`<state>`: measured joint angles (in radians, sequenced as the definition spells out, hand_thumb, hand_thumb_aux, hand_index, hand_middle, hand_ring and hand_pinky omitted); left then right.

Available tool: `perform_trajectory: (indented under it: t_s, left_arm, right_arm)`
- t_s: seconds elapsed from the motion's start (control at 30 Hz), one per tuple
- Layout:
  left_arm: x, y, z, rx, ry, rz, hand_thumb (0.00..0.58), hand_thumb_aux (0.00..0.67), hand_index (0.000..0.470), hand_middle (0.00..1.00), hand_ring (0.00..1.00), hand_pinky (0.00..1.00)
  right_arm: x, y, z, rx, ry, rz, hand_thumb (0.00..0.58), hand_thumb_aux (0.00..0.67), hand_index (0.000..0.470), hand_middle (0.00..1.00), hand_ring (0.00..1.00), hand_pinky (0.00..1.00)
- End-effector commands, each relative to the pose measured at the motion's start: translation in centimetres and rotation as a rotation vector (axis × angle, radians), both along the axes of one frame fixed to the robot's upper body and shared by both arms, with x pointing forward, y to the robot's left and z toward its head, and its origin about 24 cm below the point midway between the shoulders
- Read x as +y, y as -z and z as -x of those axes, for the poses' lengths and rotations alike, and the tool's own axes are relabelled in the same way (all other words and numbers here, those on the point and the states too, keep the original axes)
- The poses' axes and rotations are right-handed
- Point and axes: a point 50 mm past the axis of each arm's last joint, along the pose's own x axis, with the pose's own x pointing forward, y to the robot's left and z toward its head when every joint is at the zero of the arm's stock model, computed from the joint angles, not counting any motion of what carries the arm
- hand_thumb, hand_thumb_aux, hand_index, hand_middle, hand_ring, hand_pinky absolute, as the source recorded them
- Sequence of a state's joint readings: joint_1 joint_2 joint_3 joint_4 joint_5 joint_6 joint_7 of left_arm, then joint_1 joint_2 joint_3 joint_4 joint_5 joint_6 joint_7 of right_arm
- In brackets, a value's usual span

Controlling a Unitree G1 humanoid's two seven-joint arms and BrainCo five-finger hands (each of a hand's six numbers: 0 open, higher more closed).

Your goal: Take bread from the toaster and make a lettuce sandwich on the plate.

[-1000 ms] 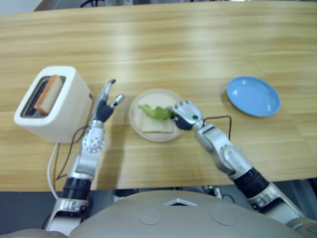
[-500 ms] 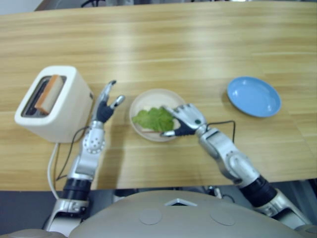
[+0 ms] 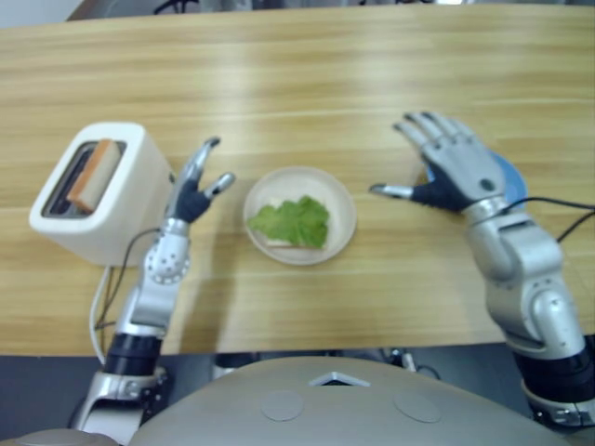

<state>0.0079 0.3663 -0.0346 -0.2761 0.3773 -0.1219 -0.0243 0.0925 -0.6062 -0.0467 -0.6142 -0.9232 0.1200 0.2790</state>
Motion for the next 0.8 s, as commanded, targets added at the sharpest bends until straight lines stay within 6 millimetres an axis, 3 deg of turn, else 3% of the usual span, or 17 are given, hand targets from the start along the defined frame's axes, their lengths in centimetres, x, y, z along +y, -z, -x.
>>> perform_trajectory:
  t_s: [0.03,0.17,0.23,0.37,0.47,0.7,0.8]
  left_arm:
    - [1.2,-7.4,0.6,-0.137,0.08,-0.079,0.0,0.0,0.0,0.0,0.0,0.0]
    - [4.0,-12.6,1.6,-0.132,0.048,-0.259,0.0,0.0,0.0,0.0,0.0,0.0]
    - [4.9,-13.8,2.1,-0.108,0.027,-0.343,0.0,0.0,0.0,0.0,0.0,0.0]
    - [10.5,-15.7,2.8,0.013,-0.25,-0.727,0.0,0.0,0.0,0.0,0.0,0.0]
    - [13.9,-14.9,3.4,0.169,-0.39,-0.887,0.0,0.0,0.0,0.0,0.0,0.0]
    - [20.2,-10.3,4.4,0.586,-0.575,-1.093,0.0,0.0,0.0,0.0,0.0,0.0]
    - [21.3,-9.5,4.9,0.67,-0.604,-1.1,0.0,0.0,0.0,0.0,0.0,0.0]
  right_arm:
    - [-1.1,1.8,0.4,0.068,0.053,-0.086,0.0,0.0,0.0,0.0,0.0,0.0]
    - [-0.7,4.5,0.7,0.139,0.063,-0.158,0.0,0.0,0.0,0.0,0.0,0.0]
    - [-0.7,5.4,0.8,0.162,0.07,-0.175,0.0,0.0,0.0,0.0,0.0,0.0]
    - [-0.6,7.5,1.3,0.207,0.099,-0.195,0.0,0.0,0.0,0.0,0.0,0.0]
    - [-0.6,7.7,1.6,0.208,0.104,-0.199,0.0,0.0,0.0,0.0,0.0,0.0]
    - [-1.1,7.8,2.0,0.183,0.143,-0.165,0.0,0.0,0.0,0.0,0.0,0.0]
    - [-1.1,7.9,1.7,0.181,0.142,-0.159,0.0,0.0,0.0,0.0,0.0,0.0]
